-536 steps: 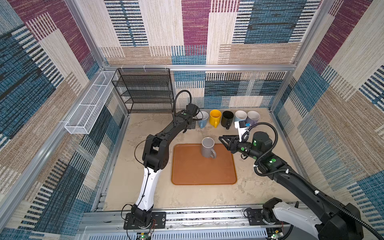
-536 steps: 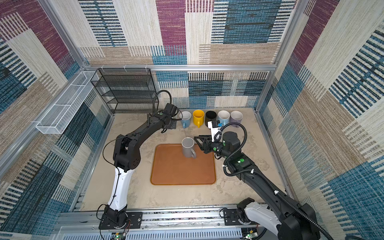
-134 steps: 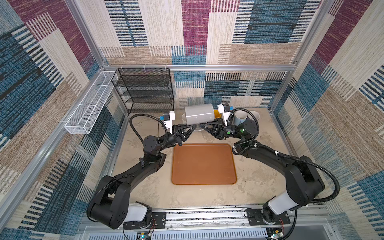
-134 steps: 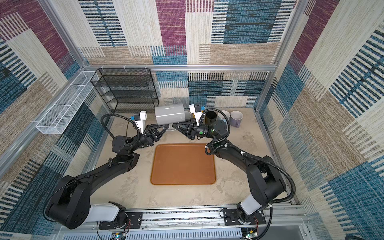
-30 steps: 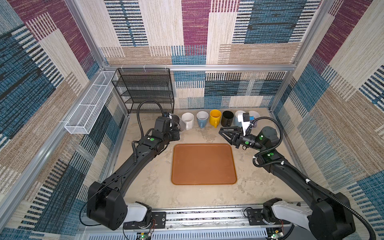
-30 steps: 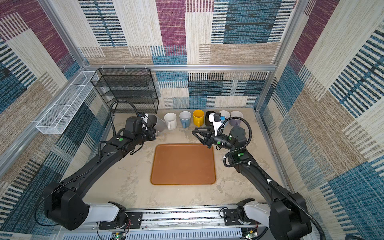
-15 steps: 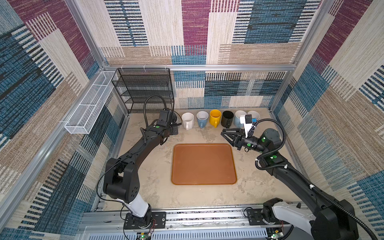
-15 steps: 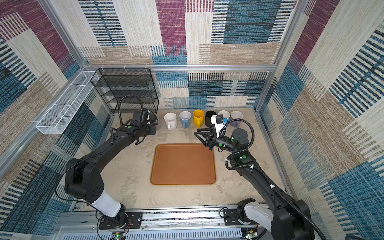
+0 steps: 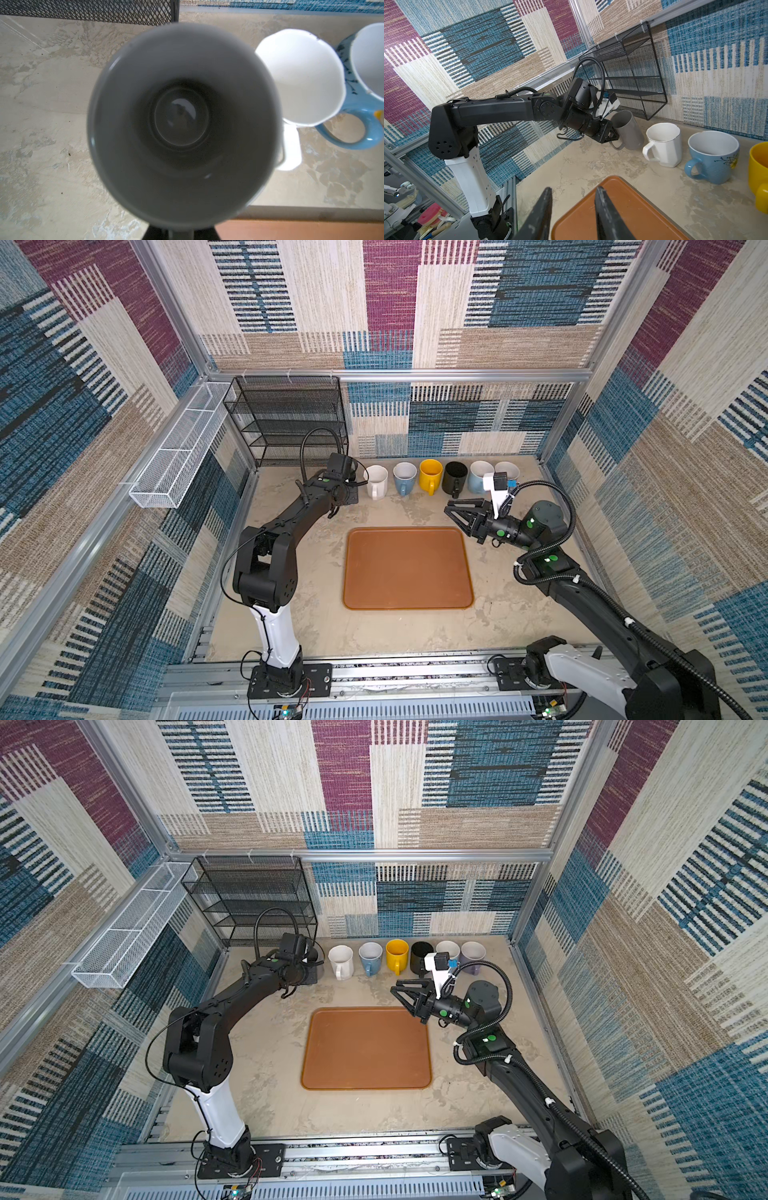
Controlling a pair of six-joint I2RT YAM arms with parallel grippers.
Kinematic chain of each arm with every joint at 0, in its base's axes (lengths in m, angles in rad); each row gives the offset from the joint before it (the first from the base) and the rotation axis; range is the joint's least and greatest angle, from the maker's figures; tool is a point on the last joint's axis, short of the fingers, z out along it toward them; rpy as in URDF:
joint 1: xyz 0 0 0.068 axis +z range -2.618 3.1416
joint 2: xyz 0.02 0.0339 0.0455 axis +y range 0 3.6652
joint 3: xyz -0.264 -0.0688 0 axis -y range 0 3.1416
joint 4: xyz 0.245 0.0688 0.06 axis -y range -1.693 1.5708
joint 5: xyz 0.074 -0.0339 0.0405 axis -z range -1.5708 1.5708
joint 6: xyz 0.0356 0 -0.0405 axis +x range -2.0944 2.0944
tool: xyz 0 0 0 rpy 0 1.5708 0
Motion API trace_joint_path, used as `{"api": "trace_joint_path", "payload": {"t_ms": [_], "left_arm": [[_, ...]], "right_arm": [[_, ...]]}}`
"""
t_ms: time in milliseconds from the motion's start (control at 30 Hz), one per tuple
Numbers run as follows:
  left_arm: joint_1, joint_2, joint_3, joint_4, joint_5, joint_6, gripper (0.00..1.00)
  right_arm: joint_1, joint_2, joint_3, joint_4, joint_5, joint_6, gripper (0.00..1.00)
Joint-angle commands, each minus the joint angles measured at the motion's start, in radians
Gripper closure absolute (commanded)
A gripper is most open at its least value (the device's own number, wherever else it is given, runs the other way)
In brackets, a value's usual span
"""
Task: Turn the mug right side up
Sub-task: 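Lower the grey mug upright beside the white mug and open the left gripper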
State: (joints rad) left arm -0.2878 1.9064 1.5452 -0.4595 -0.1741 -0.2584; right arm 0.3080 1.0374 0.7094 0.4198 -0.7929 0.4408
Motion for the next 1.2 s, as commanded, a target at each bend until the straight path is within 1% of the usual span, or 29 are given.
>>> {"api": "trace_joint_path", "payload": {"t_ms": [0,500,1167], "left_arm": [[0.008,0.024,0.034,0.026,-0.010,0.018,1.00],[0.018,0.113,0.110,-0.019,0.019,0.020,1.00],[0.022,0.184,0.189,-0.085,0.011,0.010,1.00]], "right_arm": [[-0.001,-0.007,0.004,-0.009,0.010,-0.017,0.63],[-0.004,-0.014,0.008,-0.019,0.012,-0.017,0.63],[-0.008,-0.025,0.001,-0.028,0.012,-0.022,0.63]]}}
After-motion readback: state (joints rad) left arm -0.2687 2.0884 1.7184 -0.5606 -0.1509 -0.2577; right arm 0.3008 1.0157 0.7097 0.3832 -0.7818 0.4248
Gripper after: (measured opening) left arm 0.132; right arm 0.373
